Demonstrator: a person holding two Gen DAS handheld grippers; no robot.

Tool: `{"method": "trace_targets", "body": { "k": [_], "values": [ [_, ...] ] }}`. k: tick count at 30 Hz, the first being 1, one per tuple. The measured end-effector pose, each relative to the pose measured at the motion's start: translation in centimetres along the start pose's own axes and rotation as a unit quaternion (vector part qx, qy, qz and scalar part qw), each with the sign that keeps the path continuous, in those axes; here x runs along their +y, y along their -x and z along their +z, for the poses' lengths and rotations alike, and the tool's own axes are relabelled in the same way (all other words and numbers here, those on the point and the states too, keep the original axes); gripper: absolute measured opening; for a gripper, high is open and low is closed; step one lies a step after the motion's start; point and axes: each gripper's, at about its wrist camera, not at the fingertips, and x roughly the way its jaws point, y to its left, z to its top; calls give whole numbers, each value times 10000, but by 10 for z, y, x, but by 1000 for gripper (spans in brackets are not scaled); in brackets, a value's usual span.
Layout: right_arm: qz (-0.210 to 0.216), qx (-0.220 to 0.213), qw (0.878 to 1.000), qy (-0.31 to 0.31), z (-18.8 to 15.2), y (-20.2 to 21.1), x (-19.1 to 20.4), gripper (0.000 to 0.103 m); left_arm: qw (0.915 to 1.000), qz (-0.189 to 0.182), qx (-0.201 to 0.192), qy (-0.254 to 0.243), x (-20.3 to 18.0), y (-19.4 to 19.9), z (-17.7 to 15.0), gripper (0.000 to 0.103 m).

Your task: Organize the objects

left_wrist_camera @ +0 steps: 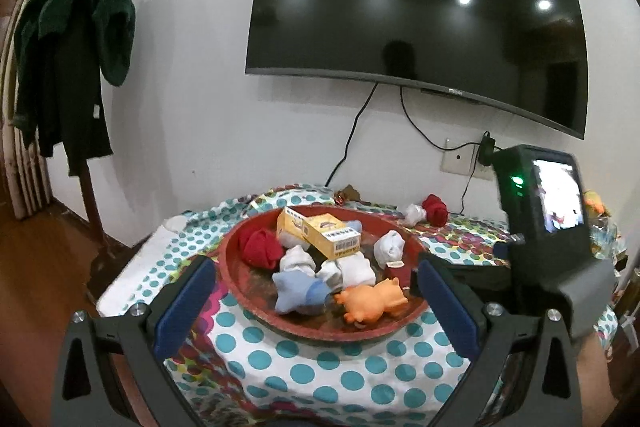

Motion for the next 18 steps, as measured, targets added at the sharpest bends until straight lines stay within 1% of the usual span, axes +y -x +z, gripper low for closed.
{"method": "trace_targets", "body": {
  "k": [4,7,9,10,12,14,18],
  "values": [
    [27,-337,9990,289,-3,28,4,100,9994,349,-44,-51,-10,10,11,103],
    [33,-520,9976,461,-5,40,7,100,9992,374,27,113,-11,14,13,103],
    [104,-494,9979,399,-6,44,5,100,9992,325,75,215,-10,14,13,103],
    [148,-512,9979,358,-8,46,2,100,9993,302,96,184,-11,15,12,103],
    [140,-524,9979,358,-10,47,0,100,9991,400,157,38,-16,14,10,103],
    [124,-531,9977,398,-13,45,-2,100,9986,506,97,-87,-21,17,8,103],
    [126,-444,9983,369,-17,38,-7,100,9982,589,36,-140,-28,19,5,103]
  ]
}}
